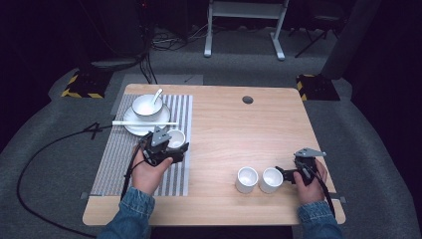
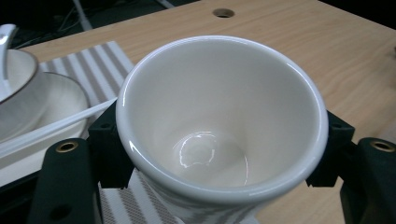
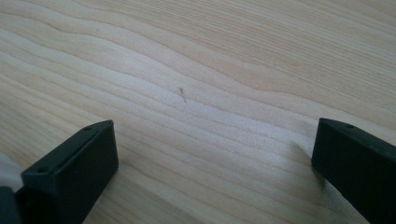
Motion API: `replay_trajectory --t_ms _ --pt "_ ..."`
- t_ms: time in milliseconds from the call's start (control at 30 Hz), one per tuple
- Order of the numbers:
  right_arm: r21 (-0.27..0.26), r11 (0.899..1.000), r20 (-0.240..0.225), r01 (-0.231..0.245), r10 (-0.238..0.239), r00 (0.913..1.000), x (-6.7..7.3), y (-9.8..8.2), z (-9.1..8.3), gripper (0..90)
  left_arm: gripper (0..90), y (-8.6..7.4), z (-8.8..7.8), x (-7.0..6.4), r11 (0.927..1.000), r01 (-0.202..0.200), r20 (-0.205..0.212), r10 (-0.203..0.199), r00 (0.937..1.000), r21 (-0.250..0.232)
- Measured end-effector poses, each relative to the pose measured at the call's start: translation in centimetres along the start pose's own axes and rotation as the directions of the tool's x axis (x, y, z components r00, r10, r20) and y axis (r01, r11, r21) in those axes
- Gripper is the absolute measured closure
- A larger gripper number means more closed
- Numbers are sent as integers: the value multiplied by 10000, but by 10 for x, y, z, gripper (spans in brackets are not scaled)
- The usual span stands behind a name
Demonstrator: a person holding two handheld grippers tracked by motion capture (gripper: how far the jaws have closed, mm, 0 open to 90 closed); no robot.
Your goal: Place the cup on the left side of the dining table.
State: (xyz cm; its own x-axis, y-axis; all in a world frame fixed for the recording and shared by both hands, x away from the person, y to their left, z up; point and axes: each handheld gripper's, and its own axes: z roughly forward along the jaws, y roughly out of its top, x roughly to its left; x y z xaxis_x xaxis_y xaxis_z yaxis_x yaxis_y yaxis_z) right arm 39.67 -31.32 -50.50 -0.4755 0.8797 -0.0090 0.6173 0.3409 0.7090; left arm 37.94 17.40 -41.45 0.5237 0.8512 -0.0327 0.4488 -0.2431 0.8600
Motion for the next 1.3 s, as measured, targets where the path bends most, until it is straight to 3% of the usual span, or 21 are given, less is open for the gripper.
replay_trajectory --t_ms 233,333,433,533,667,967,1100,1300 --pt "-4 10000 -2 -1 1 10000 0 0 0 3 272 -8 12 29 9983 573 -711 -567 9959 66" --pt "-4 10000 -2 -1 1 10000 0 0 0 3 272 -13 19 32 9971 742 -952 -721 9928 186" --pt "-9 10000 1 -7 7 10000 0 0 0 3 272 -20 32 32 9962 696 -1193 -630 9909 520" --pt "-6 10000 -1 0 0 10000 0 0 0 3 272 -28 47 37 9926 1029 -1138 -951 9889 651" --pt "-5 10000 0 0 0 10000 0 0 0 3 272 -32 59 40 9916 1037 -1201 -940 9883 771" --pt "-3 10000 -1 -3 3 10000 0 0 0 3 272 -38 71 46 9929 913 -1229 -815 9891 759" --pt "-3 10000 0 -3 3 10000 0 0 0 3 271 -45 79 47 9965 613 -1091 -548 9925 566" --pt "-13 10000 3 -4 4 10000 0 0 0 3 270 -48 78 48 9967 682 -1006 -634 9929 451"
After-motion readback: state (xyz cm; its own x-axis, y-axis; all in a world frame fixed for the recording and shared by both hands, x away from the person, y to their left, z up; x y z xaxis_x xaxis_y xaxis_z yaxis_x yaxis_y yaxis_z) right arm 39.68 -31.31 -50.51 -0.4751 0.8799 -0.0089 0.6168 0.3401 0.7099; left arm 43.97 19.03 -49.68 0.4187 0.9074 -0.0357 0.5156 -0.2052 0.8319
